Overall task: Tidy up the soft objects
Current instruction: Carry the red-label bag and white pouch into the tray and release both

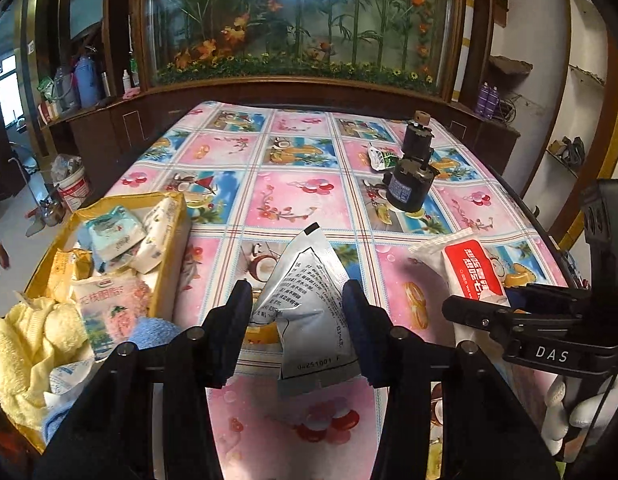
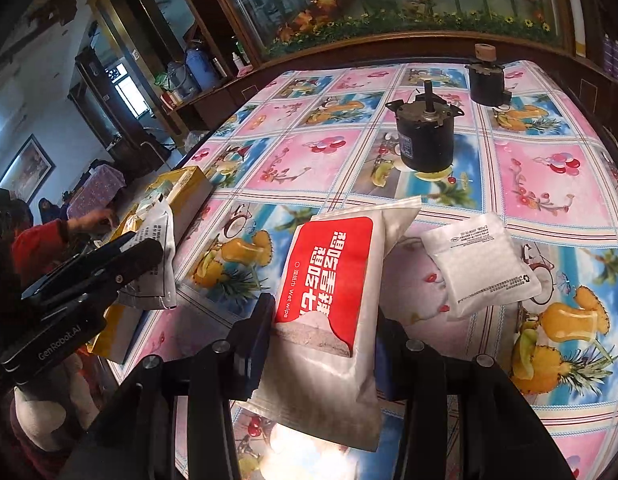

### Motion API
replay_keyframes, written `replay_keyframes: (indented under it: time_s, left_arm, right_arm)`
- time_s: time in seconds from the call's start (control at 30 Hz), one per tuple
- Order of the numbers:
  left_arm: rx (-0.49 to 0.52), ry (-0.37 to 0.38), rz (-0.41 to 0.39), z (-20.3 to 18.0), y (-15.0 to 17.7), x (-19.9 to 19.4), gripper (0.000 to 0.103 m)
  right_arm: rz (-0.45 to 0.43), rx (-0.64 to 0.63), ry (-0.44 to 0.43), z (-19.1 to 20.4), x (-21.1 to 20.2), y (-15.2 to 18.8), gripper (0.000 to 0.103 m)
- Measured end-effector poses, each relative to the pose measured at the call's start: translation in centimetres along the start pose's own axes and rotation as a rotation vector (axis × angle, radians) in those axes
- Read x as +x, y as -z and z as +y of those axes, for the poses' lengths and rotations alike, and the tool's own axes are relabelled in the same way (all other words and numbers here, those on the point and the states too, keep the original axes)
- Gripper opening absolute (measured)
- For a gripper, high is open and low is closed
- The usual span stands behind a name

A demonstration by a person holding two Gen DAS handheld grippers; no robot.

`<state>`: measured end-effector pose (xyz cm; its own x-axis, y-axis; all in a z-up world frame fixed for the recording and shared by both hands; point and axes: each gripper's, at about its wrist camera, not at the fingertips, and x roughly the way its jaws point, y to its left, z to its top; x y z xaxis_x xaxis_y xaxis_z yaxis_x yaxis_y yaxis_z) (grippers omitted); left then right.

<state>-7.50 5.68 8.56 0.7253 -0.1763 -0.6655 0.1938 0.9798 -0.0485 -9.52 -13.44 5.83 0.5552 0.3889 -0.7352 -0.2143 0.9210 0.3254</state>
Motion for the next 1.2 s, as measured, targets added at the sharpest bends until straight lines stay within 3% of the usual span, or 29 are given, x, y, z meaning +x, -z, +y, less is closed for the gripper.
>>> replay_keyframes:
  time_s: [0.17, 0.73, 1.2]
  left_arm:
    - [-0.015, -0.040, -0.036, 1.5, 0.2, -1.6, 0.045]
    - [-0.102, -0.074, -0.088, 6.3, 1.2, -4.2, 0.045]
    - [-0.332, -0.228, -0.040, 18.0, 4.8, -5.2, 0.045]
  right_arm:
    - [-0.008, -0.028, 0.000, 1.7, -0.5, 0.1, 0.045]
    - [0.003, -0.143, -0.026, 8.0, 0.2, -0.8, 0.045]
    - [0.051, -0.304, -0.164, 18.7, 5.7, -4.5, 0.045]
